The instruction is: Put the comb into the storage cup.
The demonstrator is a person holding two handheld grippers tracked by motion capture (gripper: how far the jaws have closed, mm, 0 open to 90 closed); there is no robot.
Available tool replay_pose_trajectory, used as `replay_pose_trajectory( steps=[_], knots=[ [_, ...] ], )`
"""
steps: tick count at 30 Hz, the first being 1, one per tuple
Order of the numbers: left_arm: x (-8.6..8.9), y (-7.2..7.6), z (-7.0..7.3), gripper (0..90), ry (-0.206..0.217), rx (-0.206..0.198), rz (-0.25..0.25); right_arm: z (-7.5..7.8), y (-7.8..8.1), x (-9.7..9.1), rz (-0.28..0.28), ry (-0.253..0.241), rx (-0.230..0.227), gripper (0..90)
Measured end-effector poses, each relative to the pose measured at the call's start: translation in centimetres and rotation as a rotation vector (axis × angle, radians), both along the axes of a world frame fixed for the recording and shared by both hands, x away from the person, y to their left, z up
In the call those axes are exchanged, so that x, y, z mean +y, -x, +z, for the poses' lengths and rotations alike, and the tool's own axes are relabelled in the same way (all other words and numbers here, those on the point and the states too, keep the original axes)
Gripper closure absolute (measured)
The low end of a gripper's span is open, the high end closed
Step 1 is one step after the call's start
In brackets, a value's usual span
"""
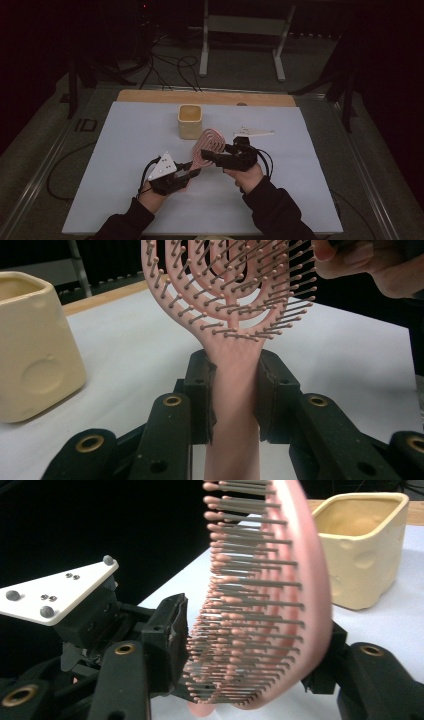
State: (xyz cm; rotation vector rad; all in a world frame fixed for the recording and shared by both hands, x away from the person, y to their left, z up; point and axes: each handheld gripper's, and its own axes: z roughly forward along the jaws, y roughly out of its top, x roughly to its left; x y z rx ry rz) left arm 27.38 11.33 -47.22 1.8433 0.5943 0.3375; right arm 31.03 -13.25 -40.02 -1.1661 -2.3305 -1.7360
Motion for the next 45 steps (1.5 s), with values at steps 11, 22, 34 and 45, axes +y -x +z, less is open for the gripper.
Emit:
replay_pose_trajectory(
  steps=[11,22,34,45],
  knots=[
    [0.04,-0.11,-0.03,71.5,0.010,0.015,-0.013,-0.08,-0.01,0.03,-0.005,0.005,-0.008,56.6],
    [-0.06,-0.26,-0.17,70.9,0.016,0.039,-0.022,0.18,0.24,0.16,0.027,0.007,-0.034,63.2],
    [-0.22,-0.28,-0.07,69.7,0.026,0.049,-0.021,0.41,0.56,0.25,0.015,-0.001,-0.057,64.1],
    [-0.46,-0.39,0.03,49.9,0.019,0.079,-0.040,0.80,0.48,-0.32,-0.003,0.010,-0.082,64.2]
  ],
)
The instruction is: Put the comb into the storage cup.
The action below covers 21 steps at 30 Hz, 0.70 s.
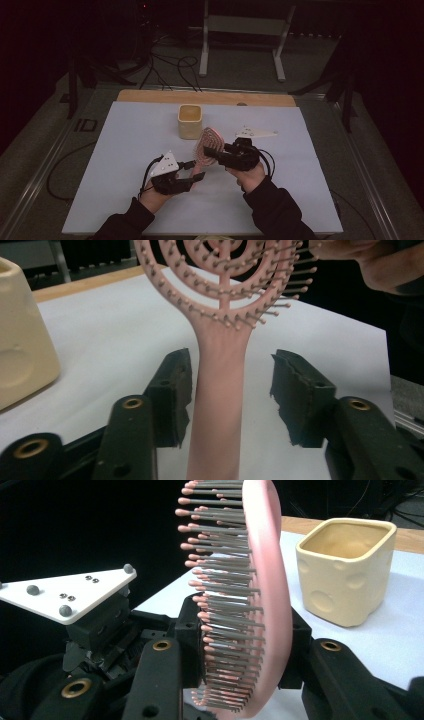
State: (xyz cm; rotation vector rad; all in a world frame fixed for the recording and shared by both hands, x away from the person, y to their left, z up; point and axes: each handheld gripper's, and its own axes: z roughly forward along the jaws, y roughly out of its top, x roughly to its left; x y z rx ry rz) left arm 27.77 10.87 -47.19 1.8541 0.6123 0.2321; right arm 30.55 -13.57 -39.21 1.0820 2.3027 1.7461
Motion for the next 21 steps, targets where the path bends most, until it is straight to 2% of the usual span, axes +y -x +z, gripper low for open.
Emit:
replay_pose_trajectory(
  steps=[6,11,12,13,14,16,19,21],
  knots=[
    [0.0,0.0,0.3,40.5,-0.008,0.016,0.017,0.3,-0.1,-0.4,-0.005,-0.004,-0.010,64.2],
    [0.1,-0.3,0.2,27.4,-0.032,0.041,0.026,0.6,-0.2,-0.6,-0.014,-0.004,-0.021,64.2],
    [0.1,-0.3,0.3,25.2,-0.034,0.051,0.018,0.7,-0.2,-0.7,-0.014,-0.004,-0.023,64.2],
    [0.2,-0.4,0.2,20.4,-0.023,0.059,-0.012,0.8,-0.2,-0.7,-0.014,-0.005,-0.026,64.2],
    [0.3,-0.3,0.2,15.0,-0.020,0.056,-0.020,0.9,-0.2,-0.8,-0.018,-0.007,-0.026,64.2],
    [0.3,-0.2,0.2,14.4,-0.029,0.036,-0.028,1.0,-0.3,-0.9,-0.018,-0.009,-0.031,64.2],
    [0.3,-0.2,0.2,2.7,-0.049,0.024,-0.035,1.2,-0.4,-1.0,-0.020,-0.009,-0.034,64.2],
    [0.4,-0.2,0.1,0.3,-0.053,0.019,-0.040,1.4,-0.4,-1.1,-0.019,-0.009,-0.036,64.2]
  ],
)
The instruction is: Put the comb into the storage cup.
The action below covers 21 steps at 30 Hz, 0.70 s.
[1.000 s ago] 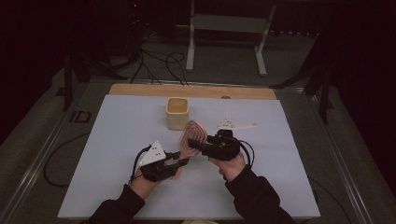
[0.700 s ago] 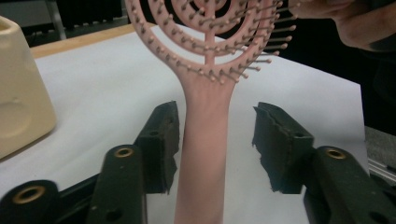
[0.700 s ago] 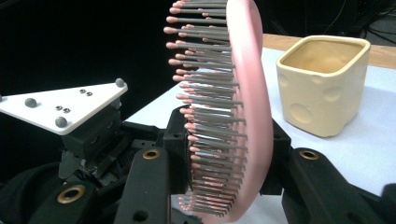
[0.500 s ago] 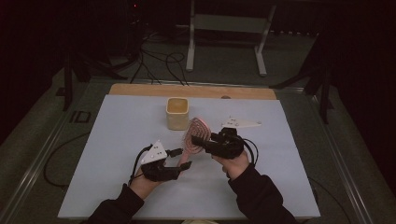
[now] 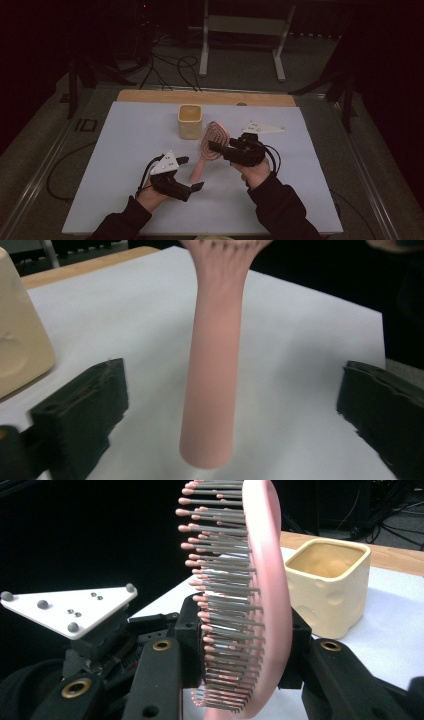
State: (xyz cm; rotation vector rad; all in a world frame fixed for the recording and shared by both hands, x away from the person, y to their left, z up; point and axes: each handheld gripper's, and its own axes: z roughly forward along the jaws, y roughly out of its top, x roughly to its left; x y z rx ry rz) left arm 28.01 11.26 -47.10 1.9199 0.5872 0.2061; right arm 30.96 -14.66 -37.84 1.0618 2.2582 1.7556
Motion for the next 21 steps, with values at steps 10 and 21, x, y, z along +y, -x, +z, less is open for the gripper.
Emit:
replay_pose_trajectory(
  steps=[10,21],
  knots=[
    [0.5,0.0,0.1,0.0,0.020,-0.017,-0.034,0.7,-0.2,-0.1,-0.004,0.003,-0.013,64.2],
    [2.2,0.4,0.6,0.0,0.007,-0.018,-0.025,1.5,-0.7,-0.5,-0.014,0.000,-0.039,64.2]
  ],
)
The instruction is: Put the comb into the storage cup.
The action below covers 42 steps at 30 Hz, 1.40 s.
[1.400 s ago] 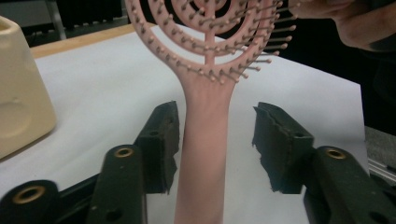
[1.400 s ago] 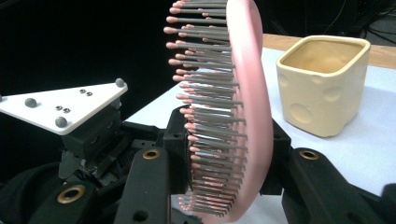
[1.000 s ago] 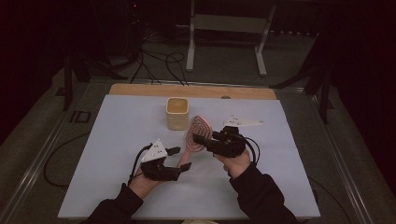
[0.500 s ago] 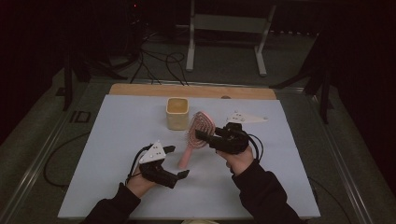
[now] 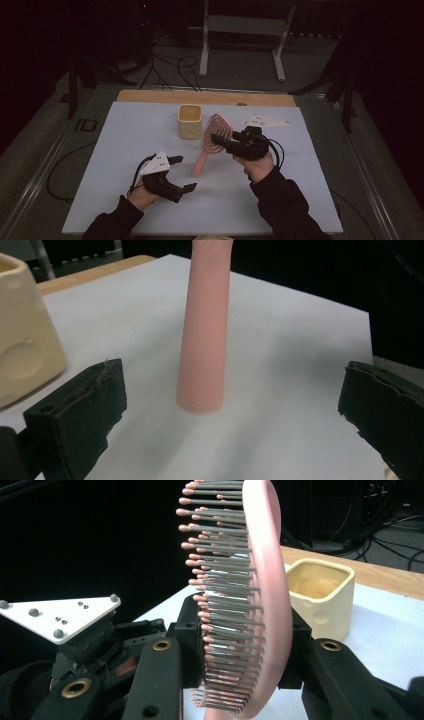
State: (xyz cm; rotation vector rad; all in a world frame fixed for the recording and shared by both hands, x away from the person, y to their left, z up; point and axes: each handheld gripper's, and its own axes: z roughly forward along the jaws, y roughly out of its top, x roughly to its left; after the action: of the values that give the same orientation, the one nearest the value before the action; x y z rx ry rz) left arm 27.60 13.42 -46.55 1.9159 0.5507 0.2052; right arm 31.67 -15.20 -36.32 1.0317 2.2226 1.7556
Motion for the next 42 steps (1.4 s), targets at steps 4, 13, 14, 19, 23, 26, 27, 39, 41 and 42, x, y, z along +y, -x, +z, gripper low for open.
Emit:
replay_pose_trajectory(
  steps=[4,13,14,19,23,26,27,39,41,42],
  knots=[
    [0.6,0.3,0.0,0.0,-0.022,0.001,0.006,0.3,-0.1,-0.2,-0.005,-0.003,-0.003,64.3],
    [2.2,0.9,-0.3,0.0,-0.046,0.004,0.034,1.0,-0.5,-0.7,-0.019,-0.014,-0.021,64.3],
    [2.4,1.0,-0.4,0.0,-0.051,0.002,0.033,1.1,-0.5,-0.7,-0.021,-0.014,-0.023,64.2],
    [3.4,1.5,-1.0,0.0,-0.053,0.010,0.048,1.4,-0.7,-0.9,-0.025,-0.016,-0.029,64.2],
    [4.4,1.8,-1.4,0.0,-0.060,0.010,0.065,1.6,-0.8,-1.0,-0.026,-0.019,-0.029,64.3],
    [5.0,2.2,-1.6,0.0,-0.058,0.006,0.077,1.7,-1.0,-1.0,-0.030,-0.022,-0.033,64.3],
    [5.0,2.2,-1.6,0.0,-0.058,0.006,0.077,1.7,-1.0,-1.0,-0.030,-0.022,-0.033,64.3],
    [6.7,3.0,-2.4,0.0,-0.077,0.026,0.098,2.8,-1.7,-0.9,-0.037,-0.028,-0.060,64.3],
    [6.9,3.1,-2.4,0.0,-0.076,0.033,0.103,3.1,-1.9,-0.9,-0.042,-0.031,-0.067,64.3],
    [7.1,3.1,-2.5,0.0,-0.075,0.030,0.107,3.3,-1.9,-0.9,-0.043,-0.032,-0.072,64.3]
  ],
)
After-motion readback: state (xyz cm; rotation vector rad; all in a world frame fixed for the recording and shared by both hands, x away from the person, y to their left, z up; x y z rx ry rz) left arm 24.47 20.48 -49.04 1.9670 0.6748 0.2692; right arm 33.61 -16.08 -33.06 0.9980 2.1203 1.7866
